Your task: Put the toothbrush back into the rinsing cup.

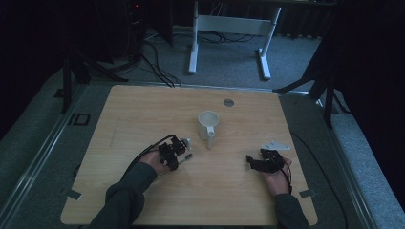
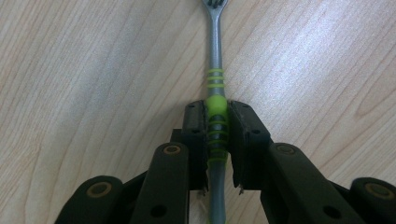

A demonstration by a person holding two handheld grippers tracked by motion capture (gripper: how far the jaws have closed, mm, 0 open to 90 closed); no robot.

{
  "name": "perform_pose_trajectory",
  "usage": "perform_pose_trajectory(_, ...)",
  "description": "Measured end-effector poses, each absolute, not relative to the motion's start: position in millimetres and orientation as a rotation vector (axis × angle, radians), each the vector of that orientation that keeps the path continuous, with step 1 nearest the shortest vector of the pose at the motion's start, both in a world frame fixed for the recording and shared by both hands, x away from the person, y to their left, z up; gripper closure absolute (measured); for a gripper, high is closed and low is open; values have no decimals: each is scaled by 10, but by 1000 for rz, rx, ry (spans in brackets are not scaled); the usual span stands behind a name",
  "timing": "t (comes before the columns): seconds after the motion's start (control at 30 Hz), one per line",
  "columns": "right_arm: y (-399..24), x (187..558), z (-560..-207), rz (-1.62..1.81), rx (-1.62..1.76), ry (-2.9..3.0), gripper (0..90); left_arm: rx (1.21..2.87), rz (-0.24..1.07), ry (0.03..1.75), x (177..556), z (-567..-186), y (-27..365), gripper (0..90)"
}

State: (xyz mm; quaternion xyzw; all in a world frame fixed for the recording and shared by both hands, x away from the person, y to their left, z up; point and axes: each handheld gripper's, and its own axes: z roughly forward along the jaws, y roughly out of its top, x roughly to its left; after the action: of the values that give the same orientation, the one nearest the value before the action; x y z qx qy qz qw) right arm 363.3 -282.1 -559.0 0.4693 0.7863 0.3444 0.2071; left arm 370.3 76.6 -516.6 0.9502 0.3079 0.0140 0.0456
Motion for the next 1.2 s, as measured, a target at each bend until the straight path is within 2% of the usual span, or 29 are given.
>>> perform_pose_trajectory(1.2, -2820, 3634, -5590, 961, 1308, 2190, 279, 2703, 179, 1028, 3702, -4836, 1026, 782)
